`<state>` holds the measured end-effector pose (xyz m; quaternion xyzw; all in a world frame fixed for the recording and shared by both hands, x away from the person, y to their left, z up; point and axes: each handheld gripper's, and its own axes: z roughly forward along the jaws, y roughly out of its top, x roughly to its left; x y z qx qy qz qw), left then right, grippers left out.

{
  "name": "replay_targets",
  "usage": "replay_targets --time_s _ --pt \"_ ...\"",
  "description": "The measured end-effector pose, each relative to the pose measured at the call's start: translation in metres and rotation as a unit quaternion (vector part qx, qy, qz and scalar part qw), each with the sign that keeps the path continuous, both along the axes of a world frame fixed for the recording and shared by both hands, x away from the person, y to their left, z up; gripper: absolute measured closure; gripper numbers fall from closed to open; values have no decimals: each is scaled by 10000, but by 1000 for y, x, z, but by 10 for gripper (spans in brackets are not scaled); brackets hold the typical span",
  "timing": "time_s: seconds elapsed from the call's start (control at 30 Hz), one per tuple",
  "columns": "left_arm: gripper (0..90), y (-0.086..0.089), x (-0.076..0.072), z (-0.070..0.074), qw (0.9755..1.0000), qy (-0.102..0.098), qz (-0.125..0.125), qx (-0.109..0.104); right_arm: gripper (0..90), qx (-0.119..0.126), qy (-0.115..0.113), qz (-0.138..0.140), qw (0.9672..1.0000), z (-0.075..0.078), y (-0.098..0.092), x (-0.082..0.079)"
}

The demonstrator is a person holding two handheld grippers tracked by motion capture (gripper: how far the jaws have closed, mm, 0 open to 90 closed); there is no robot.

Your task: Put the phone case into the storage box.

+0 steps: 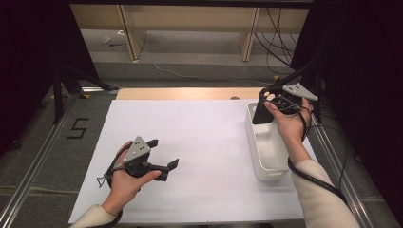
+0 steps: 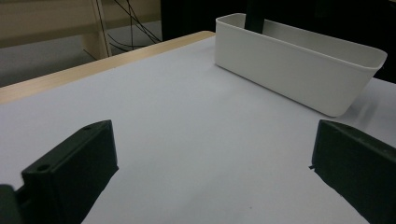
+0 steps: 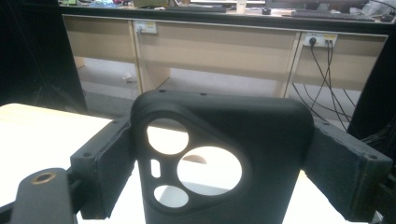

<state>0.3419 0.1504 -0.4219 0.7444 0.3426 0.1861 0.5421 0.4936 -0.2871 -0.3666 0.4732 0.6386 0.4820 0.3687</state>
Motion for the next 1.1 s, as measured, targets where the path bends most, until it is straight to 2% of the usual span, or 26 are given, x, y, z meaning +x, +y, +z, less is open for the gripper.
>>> replay_targets --time_s 1.1 --pt "0 0 0 0 10000 0 -1 3 152 -188 279 -10 9994 -13 6 15"
